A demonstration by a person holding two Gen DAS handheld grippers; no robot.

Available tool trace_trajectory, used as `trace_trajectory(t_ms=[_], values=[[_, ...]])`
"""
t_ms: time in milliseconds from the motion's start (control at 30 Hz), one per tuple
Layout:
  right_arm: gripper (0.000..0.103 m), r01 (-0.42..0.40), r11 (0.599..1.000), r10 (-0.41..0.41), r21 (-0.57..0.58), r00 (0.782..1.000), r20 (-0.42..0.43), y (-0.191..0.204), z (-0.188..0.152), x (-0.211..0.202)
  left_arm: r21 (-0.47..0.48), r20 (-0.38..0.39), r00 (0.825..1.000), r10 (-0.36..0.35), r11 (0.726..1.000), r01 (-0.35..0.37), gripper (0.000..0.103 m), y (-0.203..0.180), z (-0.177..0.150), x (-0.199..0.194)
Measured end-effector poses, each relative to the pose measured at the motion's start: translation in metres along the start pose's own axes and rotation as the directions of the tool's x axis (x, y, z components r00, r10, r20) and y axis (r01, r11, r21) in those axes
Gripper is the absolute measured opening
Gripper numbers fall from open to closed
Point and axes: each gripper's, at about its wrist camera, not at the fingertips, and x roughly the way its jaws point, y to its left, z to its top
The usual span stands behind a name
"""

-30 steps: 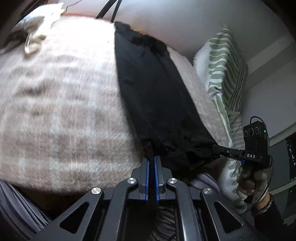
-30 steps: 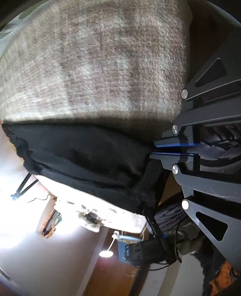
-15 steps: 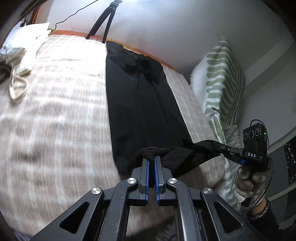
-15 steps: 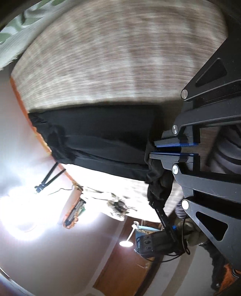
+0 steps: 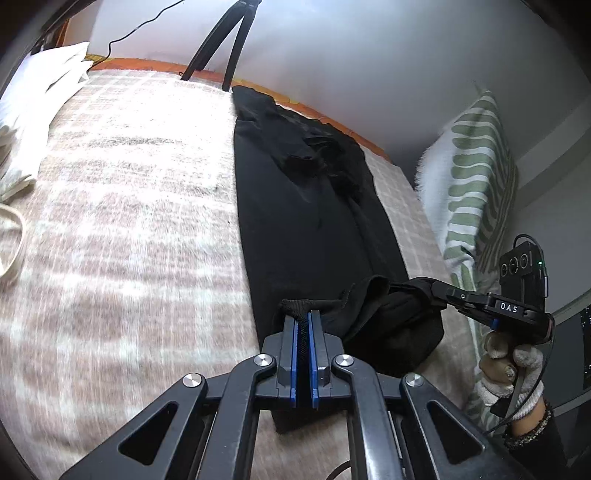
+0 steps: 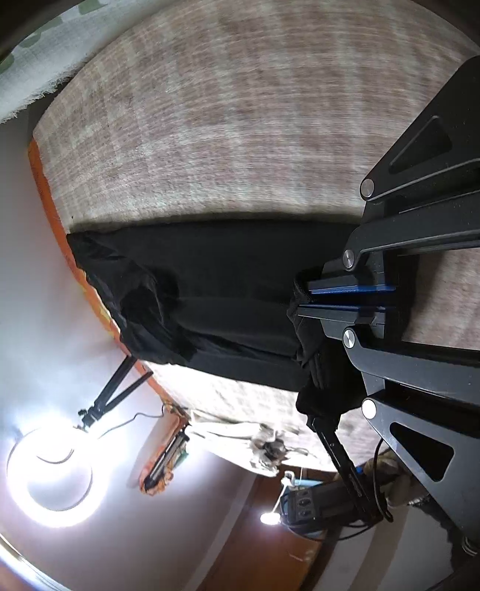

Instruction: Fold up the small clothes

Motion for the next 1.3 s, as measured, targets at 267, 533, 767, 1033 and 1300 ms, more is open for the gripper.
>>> trace_trajectory(t_ms=[267, 533, 767, 1033, 1300], values=[[0.003, 0.045, 0.998, -0.045, 0.034, 0.999, -0.001, -0.012, 0.013, 0.012, 0.021, 0.009, 1.000, 0.029, 0.999, -0.029, 0.019, 0.000, 0.014, 0.016], [0.012, 0.107, 0.994, -0.108, 0.026, 0.993, 0.041, -0.015, 0.012, -0.008, 0.078, 0.066, 0.997, 0.041, 0.996, -0.046, 0.035, 0.001, 0.009, -0.016], [0.012, 0.012, 0.990, -0.013, -0.142, 1.000, -0.005, 0.010, -0.018, -0.012, 0.183, -0.067, 0.998, 0.010, 0.983, 0.002, 0.029, -0.016, -0.011, -0.003], [0.012, 0.027, 0.964, -0.059, -0.264, 0.992, -0.113, 0.023, -0.030, 0.026, 0.268, -0.095, 0.992, 0.086, 0.962, -0.058, 0.028, -0.031, -0.015, 0.022], [0.012, 0.067, 0.951, -0.107, -0.302, 0.987, -0.117, 0.024, -0.008, 0.044, 0.322, -0.001, 0.982, 0.188, 0.930, -0.178, 0.027, -0.033, 0.014, 0.035]])
